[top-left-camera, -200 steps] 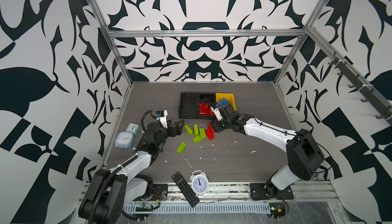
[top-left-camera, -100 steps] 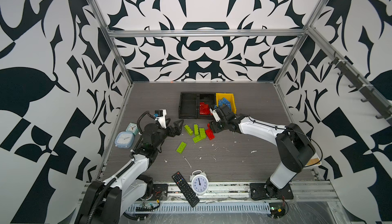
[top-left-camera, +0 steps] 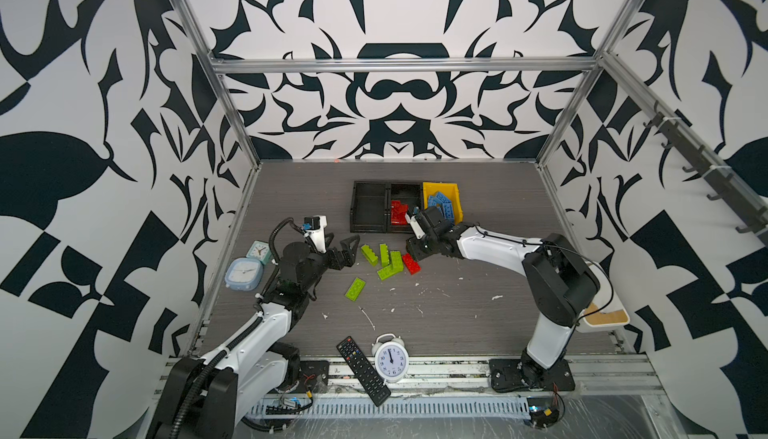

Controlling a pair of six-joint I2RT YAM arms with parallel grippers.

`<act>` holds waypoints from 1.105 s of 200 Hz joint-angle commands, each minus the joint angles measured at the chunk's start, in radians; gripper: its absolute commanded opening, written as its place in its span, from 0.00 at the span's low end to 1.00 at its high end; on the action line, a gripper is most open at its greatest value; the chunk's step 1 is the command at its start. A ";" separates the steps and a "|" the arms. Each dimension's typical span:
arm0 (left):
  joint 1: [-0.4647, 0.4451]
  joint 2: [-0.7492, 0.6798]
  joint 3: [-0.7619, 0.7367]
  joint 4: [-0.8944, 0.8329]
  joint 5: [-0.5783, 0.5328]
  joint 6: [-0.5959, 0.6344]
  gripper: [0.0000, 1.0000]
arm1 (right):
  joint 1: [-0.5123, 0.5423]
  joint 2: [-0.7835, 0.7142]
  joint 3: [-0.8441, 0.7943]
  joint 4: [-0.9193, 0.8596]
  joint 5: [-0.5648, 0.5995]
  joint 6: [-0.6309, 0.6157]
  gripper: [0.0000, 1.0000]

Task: Sort the legos into containers by color
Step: 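Move the right gripper to the red bricks and lower onto one, then grasp the red brick with the right gripper and lift toward the black bin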

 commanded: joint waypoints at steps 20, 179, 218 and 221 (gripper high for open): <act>-0.004 0.002 -0.001 -0.004 -0.001 0.007 0.99 | 0.006 0.010 0.027 0.018 0.035 0.018 0.49; -0.004 -0.006 -0.004 -0.004 0.000 0.003 0.99 | 0.020 0.040 0.008 0.022 0.076 0.041 0.32; -0.004 -0.029 -0.010 -0.009 -0.010 0.006 0.99 | 0.021 0.042 0.013 0.022 0.083 0.051 0.28; -0.004 -0.028 -0.009 -0.009 -0.011 0.005 0.99 | 0.021 0.042 0.013 0.022 0.083 0.052 0.28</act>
